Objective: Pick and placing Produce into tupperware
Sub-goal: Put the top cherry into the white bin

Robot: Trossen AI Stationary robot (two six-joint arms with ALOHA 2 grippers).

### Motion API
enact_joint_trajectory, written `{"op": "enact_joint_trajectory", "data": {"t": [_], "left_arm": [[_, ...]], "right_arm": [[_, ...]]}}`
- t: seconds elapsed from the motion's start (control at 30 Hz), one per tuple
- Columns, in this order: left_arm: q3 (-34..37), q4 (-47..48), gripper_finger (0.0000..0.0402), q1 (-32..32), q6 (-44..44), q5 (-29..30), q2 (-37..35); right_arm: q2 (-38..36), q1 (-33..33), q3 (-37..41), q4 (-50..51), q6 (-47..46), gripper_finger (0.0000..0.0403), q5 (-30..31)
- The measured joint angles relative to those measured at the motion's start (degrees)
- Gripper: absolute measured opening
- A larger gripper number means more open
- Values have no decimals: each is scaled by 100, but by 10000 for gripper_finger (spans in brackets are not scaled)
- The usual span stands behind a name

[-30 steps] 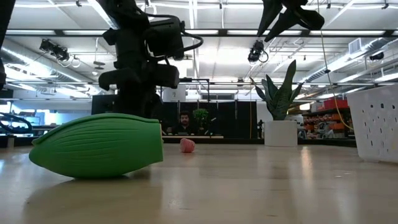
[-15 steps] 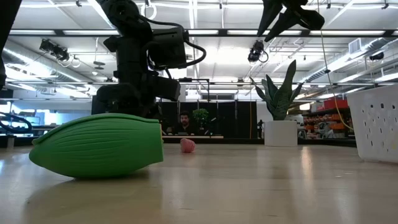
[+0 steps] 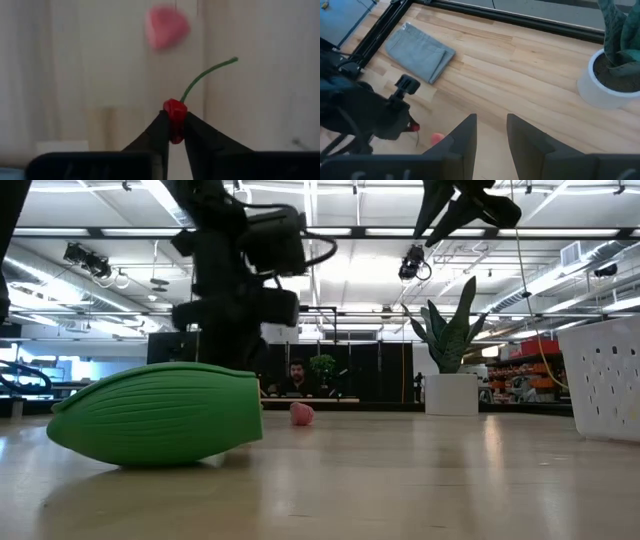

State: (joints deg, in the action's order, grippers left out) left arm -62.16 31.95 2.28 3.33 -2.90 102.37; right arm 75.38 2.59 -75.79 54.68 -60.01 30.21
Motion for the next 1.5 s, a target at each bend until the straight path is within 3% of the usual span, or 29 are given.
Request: {"op": "enact_joint_trajectory", "data": {"t": [0.23,0.4,0.53,0.77,0.97,1.1,1.23,1.5], "left_arm": [[-1362,-281,37,0,58,-34,-2],[-2358,-1226,51,-4,290,-48,58],[-3115,-2125,41,0,-55,-227,458],[-5359,-2916,44,-252,-735,-507,2205],[-7301,-2935,59,-582,-1216,-494,4031],[-6870,-3483,57,-773,-1694,-491,4367],[-6676,-3095,67,-868,-1843,-489,4424],[-6597,-2410,134,-868,-1808,-483,4444]], "right_arm": [[-426,-222,-500,-30,780,114,1170],[-867,-418,-984,-34,1717,114,2034],[-1185,-627,-1170,-29,2286,114,2296],[-1533,-858,-1174,330,2900,114,2184],[-1579,-887,-1171,1542,2661,114,2008],[-1572,-881,-1171,2366,2242,114,1995],[-1572,-881,-1171,2804,2015,114,1939],[-1548,-881,-1171,2843,2002,114,1830]]}}
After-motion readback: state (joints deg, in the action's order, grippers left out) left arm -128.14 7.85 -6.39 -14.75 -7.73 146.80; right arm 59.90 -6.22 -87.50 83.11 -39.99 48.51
